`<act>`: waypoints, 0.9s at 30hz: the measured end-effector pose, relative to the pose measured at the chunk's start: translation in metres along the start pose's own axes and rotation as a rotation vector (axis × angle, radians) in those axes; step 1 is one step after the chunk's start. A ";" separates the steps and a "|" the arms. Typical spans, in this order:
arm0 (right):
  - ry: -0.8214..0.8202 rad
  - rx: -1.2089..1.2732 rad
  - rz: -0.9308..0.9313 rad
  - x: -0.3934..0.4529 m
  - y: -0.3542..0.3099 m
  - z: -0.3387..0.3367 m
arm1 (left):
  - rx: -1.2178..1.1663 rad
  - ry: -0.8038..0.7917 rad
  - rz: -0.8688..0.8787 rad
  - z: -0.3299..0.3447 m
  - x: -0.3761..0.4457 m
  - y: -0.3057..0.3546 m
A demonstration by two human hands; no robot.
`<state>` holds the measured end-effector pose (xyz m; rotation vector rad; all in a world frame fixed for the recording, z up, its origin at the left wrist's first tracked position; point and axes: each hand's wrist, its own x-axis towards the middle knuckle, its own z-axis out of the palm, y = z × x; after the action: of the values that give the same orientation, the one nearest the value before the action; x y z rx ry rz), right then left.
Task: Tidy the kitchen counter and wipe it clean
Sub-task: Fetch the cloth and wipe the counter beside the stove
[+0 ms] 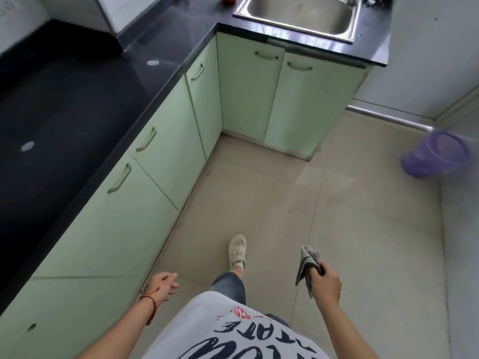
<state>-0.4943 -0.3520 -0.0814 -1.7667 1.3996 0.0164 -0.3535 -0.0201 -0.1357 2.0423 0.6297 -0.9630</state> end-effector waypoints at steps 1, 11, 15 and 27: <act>0.009 -0.001 -0.005 0.017 -0.015 0.004 | -0.011 0.006 -0.014 0.002 0.012 0.016; 0.046 -0.037 0.010 0.148 -0.143 0.025 | -0.048 -0.051 0.131 0.004 0.092 0.254; 0.003 -0.054 -0.024 0.194 -0.190 0.040 | -0.085 -0.023 0.219 -0.002 0.116 0.339; -0.267 -0.219 -0.375 0.338 -0.403 0.111 | -0.361 0.200 -0.002 -0.019 0.162 0.406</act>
<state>0.0062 -0.5492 -0.0753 -2.0979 0.8896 0.2034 0.0307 -0.2219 -0.0805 1.8231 0.8453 -0.5969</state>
